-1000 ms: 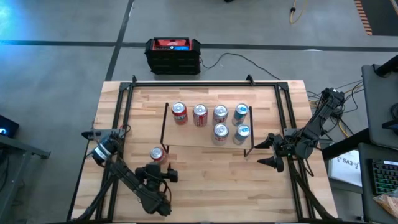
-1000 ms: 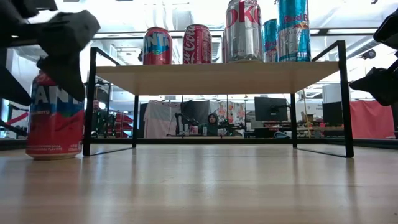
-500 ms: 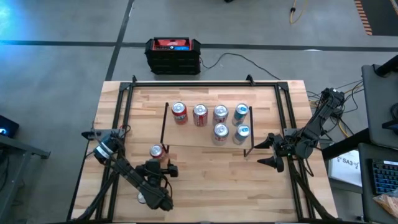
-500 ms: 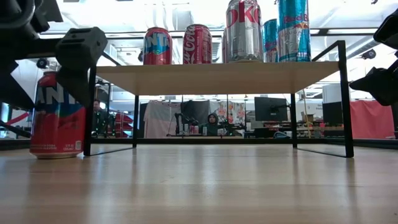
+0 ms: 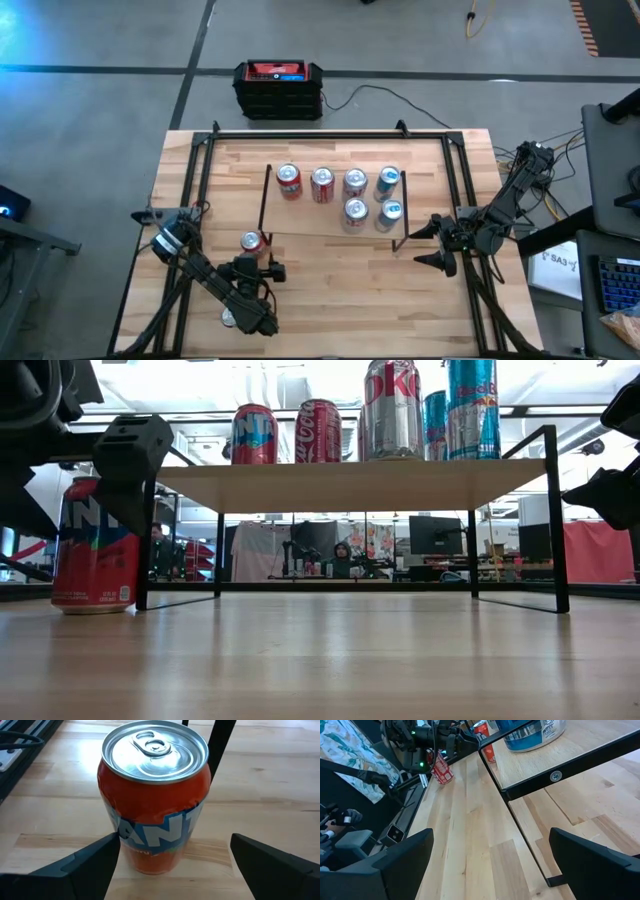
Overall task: Place canned beverage on shelf
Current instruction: Put the red soda can on the shelf aligned with the other red soda can
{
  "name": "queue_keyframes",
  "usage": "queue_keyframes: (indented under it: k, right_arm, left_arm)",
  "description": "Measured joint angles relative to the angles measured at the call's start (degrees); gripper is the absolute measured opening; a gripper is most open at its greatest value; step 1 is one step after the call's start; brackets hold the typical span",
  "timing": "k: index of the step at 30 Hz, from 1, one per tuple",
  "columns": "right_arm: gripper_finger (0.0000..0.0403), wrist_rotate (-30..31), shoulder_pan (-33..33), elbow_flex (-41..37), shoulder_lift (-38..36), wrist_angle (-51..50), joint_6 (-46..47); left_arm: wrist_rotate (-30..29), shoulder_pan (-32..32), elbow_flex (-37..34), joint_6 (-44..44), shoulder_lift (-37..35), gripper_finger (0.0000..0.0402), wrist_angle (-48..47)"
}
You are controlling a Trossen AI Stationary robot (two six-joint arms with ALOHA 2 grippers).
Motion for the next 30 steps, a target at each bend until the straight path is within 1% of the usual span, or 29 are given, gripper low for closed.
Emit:
queue_keyframes:
  k: [5, 11, 15, 22, 26, 30]
  right_arm:
    - [0.0384, 0.0, 0.0, 0.0, 0.0, 0.0, 0.0]
    - [0.0384, 0.0, 0.0, 0.0, 0.0, 0.0, 0.0]
    - [0.0384, 0.0, 0.0, 0.0, 0.0, 0.0, 0.0]
    - [0.0384, 0.0, 0.0, 0.0, 0.0, 0.0, 0.0]
    - [0.0384, 0.0, 0.0, 0.0, 0.0, 0.0, 0.0]
    - [0.0384, 0.0, 0.0, 0.0, 0.0, 0.0, 0.0]
  left_arm:
    - [0.1, 0.0, -0.6, -1.1, 0.0, 0.0363, 0.2]
    - [2.1, -0.1, -0.6, -1.5, 0.0, 0.0364, 0.2]
    - [2.4, -0.1, -1.4, -1.3, 0.0, 0.0373, 0.1]
    - [-0.3, -0.1, -3.3, -2.3, 0.0, 0.0397, 0.1]
    - [-1.2, -0.1, -3.3, -2.3, 0.0, 0.0396, 0.2]
    - [-1.3, -0.1, -3.3, -2.0, 0.0, 0.0386, 0.4]
